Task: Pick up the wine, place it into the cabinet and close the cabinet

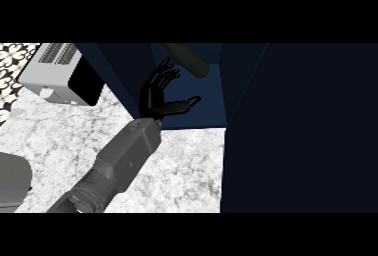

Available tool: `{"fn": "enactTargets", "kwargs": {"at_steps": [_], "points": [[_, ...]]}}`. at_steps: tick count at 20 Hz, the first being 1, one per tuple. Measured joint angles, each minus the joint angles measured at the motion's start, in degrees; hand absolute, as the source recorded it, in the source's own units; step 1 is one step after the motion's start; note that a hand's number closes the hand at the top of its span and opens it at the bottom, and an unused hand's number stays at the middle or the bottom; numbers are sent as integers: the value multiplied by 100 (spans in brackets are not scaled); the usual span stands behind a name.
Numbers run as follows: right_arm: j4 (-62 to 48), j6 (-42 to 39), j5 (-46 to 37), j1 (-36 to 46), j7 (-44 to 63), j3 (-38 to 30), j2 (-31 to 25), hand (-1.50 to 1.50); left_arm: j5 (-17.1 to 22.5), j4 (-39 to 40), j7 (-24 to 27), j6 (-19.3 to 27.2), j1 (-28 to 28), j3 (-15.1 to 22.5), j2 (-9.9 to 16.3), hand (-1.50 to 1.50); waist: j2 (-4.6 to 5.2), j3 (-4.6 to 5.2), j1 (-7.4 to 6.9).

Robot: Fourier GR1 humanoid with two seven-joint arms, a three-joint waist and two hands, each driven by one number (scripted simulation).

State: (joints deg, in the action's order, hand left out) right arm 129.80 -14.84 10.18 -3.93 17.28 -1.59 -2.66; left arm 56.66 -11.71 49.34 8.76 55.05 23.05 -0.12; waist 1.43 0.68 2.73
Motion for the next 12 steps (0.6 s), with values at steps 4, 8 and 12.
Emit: {"fn": "enactTargets", "kwargs": {"at_steps": [4, 8, 12], "points": [[88, 2, -100, -215, -83, 44, 53, -150, -102, -274, -38, -49, -121, 91, 2, -150, -24, 7, -74], [79, 6, -101, -174, -41, 2, 16, -150, -207, -642, -112, 96, -279, 237, 2, -150, -53, 4, -170], [104, 53, -126, -202, -31, 10, 56, -150, -367, -1295, -262, 276, -622, 433, 41, -150, -123, -23, -290]]}}
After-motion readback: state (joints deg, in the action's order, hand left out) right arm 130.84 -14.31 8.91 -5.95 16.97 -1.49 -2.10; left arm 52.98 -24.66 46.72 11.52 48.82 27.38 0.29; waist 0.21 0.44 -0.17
